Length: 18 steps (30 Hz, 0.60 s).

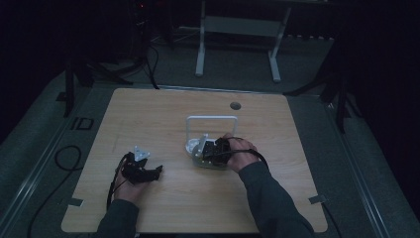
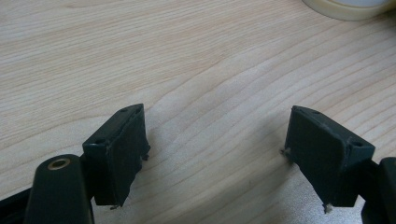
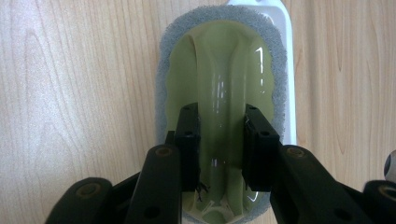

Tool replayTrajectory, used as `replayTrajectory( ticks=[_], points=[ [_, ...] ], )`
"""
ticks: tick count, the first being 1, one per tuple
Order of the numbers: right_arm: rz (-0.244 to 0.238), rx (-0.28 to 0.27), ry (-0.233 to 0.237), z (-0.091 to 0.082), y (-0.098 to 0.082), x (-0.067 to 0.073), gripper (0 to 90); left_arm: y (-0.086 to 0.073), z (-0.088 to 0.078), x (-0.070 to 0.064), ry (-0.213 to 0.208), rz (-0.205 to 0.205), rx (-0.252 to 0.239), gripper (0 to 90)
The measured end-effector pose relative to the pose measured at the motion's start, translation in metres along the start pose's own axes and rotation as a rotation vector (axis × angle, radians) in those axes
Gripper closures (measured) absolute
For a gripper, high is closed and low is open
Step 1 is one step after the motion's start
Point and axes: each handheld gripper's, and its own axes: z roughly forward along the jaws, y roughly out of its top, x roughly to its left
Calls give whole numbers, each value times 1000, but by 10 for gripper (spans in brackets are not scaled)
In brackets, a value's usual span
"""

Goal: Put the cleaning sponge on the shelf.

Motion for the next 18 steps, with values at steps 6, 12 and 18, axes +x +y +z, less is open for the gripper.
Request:
replayTrajectory(
  ticks=[6, 12, 18],
  points=[
    [-30, 4, -17, 2, 3, -3, 713, 0, 0, 0, 0, 1, -1, 210],
    [-41, 1, -23, 1, 5, -8, 713, 0, 0, 0, 0, 1, 0, 209],
    [-47, 0, -26, 2, 6, -11, 713, 0, 0, 0, 0, 1, 0, 209]
  ],
)
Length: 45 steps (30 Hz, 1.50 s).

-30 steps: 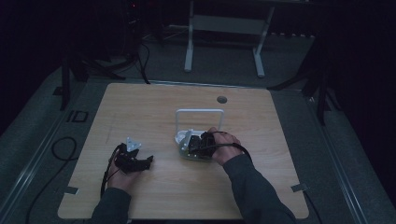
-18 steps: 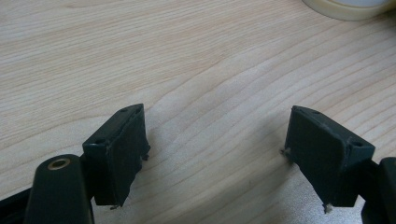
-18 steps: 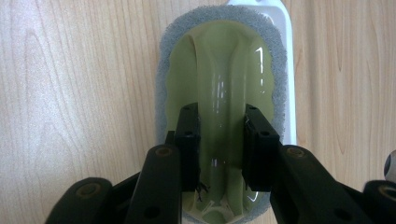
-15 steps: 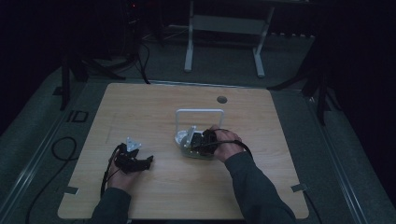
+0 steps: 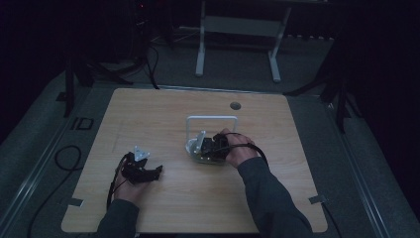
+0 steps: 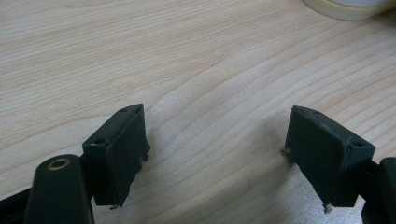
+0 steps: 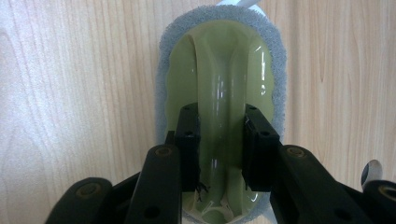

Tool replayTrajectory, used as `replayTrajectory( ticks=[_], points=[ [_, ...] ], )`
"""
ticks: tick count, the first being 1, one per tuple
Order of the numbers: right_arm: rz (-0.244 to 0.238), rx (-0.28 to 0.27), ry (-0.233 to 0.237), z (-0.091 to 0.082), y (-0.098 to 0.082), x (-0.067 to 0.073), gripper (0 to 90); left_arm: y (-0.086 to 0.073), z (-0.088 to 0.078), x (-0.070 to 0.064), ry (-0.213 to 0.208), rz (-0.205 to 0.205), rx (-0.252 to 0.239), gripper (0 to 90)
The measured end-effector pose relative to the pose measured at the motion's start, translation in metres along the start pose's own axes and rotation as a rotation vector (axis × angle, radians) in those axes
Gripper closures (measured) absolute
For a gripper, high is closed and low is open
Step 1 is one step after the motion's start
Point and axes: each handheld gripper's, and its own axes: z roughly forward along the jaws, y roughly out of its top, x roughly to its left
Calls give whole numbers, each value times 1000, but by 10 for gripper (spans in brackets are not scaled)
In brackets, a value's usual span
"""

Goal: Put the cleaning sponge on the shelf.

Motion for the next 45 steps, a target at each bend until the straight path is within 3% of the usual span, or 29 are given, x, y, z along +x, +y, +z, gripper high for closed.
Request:
replayTrajectory(
  ticks=[18, 22, 31, 45],
  points=[
    [-16, -6, -3, 6, -5, -14, 714, 0, 0, 0, 0, 1, 0, 207],
    [-21, -28, -1, 5, -2, -17, 713, 0, 0, 0, 0, 1, 0, 206],
    [-39, -22, -7, 15, -4, -18, 712, 0, 0, 0, 0, 1, 0, 206],
    [-43, -30, -29, 17, -5, -20, 701, 0, 0, 0, 0, 1, 0, 206]
  ],
)
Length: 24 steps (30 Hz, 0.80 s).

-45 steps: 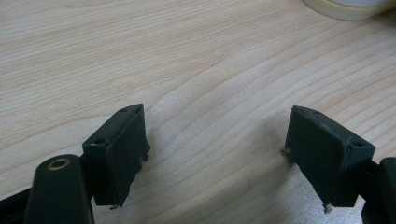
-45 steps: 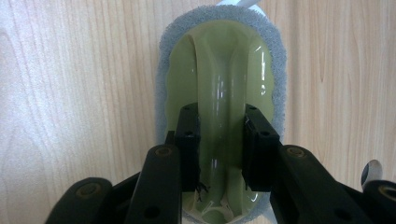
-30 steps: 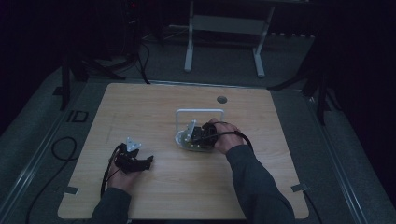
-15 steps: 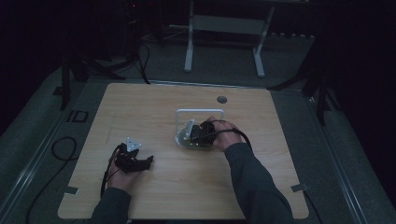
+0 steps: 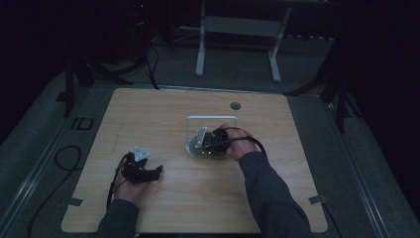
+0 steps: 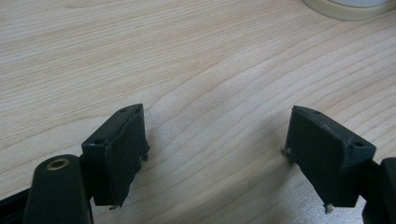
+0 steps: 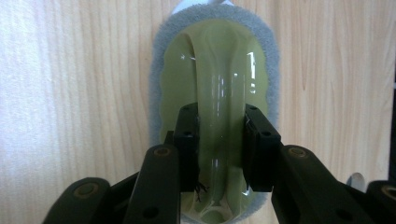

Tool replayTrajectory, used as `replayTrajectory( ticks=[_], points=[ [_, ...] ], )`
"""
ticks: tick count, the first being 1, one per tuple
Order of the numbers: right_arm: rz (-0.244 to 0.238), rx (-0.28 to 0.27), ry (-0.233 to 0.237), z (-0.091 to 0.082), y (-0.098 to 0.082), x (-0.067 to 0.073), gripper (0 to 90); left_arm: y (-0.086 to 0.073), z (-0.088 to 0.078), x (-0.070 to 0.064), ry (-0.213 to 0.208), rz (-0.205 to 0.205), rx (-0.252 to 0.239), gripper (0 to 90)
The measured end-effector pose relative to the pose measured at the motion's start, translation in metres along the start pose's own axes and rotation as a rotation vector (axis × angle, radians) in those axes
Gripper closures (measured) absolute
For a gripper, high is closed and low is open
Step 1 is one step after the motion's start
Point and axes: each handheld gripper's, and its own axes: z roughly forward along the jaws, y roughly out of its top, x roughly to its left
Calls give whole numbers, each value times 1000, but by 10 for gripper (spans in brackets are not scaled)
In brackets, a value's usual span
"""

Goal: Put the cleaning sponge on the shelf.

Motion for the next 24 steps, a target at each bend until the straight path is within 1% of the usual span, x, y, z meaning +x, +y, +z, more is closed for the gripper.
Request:
replayTrajectory(
  ticks=[3, 4, 8, 12, 14, 18, 24],
  points=[
    [-11, 23, -23, 3, 0, 2, 667, 0, 0, 0, 0, 0, 0, 206],
    [-8, 26, -26, 4, 0, 2, 659, 0, 0, 0, 0, 1, 0, 206],
    [-4, 16, -52, 5, 0, 2, 635, 0, 0, 0, 0, 1, 0, 206],
    [-4, 4, -72, 3, -1, 1, 653, 0, 0, 0, 0, 1, 0, 206],
    [-14, 2, -73, 3, -1, 1, 689, 0, 0, 0, 0, 0, 0, 206],
    [-25, 0, -81, 3, -1, 3, 717, 0, 0, 0, 0, 0, 0, 205],
    [-48, -17, -107, 4, -3, 2, 726, 0, 0, 0, 0, 2, 0, 206]
  ],
)
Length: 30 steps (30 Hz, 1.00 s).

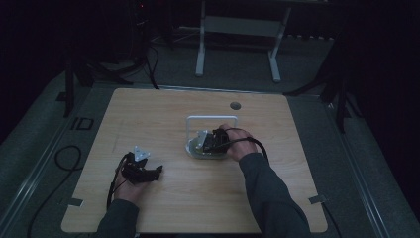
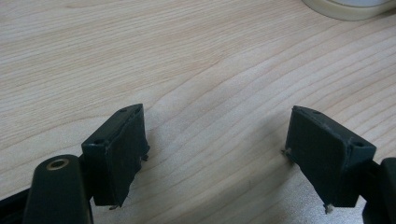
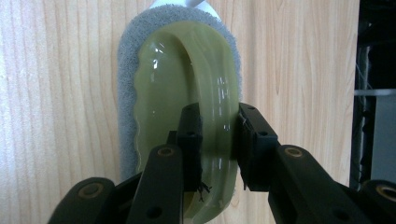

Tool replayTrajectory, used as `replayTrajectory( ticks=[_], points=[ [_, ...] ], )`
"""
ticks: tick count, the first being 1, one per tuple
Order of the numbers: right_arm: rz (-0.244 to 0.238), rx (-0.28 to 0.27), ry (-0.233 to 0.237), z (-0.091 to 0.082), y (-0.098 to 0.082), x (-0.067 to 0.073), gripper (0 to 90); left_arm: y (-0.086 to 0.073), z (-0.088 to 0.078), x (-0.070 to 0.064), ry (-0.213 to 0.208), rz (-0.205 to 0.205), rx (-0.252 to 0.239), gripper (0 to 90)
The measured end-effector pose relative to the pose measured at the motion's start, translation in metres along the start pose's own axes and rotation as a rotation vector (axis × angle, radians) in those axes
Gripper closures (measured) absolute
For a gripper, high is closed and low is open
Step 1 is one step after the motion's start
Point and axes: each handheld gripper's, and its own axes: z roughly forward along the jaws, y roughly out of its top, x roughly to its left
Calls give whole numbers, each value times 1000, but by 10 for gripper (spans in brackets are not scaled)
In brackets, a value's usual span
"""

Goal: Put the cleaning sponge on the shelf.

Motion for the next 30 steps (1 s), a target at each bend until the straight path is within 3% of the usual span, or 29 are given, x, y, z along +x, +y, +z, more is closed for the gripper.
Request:
replayTrajectory(
  ticks=[5, 12, 20, 30],
  points=[
    [-23, -2, -26, 0, 0, 2, 727, 0, 0, 0, 0, -1, 0, 205],
    [4, 7, -15, 0, -2, -1, 640, 0, 0, 0, 0, -1, 0, 205],
    [36, -22, -8, -9, -3, -3, 562, 0, 0, 0, 0, -1, 0, 205],
    [36, -54, 4, -22, -3, 1, 547, 0, 0, 0, 0, -1, 0, 205]
  ],
)
